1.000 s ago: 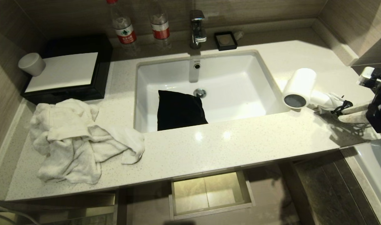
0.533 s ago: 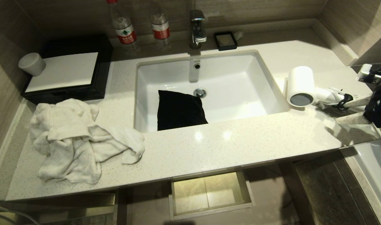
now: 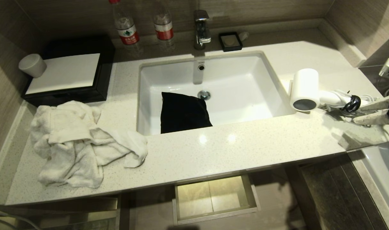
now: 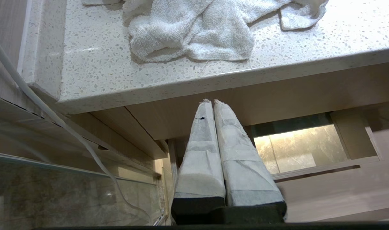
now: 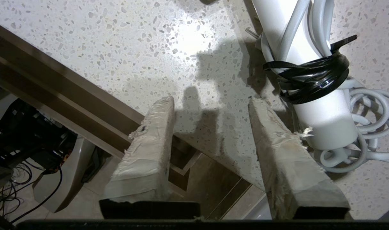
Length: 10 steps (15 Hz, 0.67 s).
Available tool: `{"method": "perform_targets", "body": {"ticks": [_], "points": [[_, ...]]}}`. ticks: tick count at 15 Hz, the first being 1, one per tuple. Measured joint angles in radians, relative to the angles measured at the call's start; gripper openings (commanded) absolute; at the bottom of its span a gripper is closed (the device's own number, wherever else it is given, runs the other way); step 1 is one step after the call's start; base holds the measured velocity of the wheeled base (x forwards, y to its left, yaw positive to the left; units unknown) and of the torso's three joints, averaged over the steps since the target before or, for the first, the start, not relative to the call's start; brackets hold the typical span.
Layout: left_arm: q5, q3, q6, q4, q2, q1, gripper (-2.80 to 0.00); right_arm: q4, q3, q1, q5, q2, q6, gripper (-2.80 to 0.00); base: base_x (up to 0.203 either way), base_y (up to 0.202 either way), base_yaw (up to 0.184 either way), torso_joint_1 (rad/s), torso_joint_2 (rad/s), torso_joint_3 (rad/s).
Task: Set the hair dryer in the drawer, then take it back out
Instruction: Pick up the hairdryer
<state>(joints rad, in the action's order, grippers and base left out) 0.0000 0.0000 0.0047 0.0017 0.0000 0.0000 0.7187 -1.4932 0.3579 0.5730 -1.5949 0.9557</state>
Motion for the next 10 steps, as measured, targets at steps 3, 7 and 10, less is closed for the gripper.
{"method": "perform_targets", "body": {"ticks": [3, 7, 10], "points": [[0.000, 0.000, 0.000, 0.000, 0.000, 0.000, -2.80, -0.010, 0.003, 0.001, 0.002, 0.022, 0.002, -2.80, 0.000, 0.000, 0.000, 0.000, 0.00, 0.000], [0.000, 0.000, 0.000, 0.000, 0.000, 0.000, -2.80, -0.059, -0.027, 0.029, -0.009, 0.006, 0.020, 0.00, 0.000, 0.000, 0.000, 0.000, 0.00, 0.000], [0.000, 0.000, 0.000, 0.000, 0.000, 0.000, -2.80, -0.113, -0.034, 0.075, -0.015, -0.021, 0.106, 0.00, 0.000, 0.000, 0.000, 0.000, 0.00, 0.000]]}}
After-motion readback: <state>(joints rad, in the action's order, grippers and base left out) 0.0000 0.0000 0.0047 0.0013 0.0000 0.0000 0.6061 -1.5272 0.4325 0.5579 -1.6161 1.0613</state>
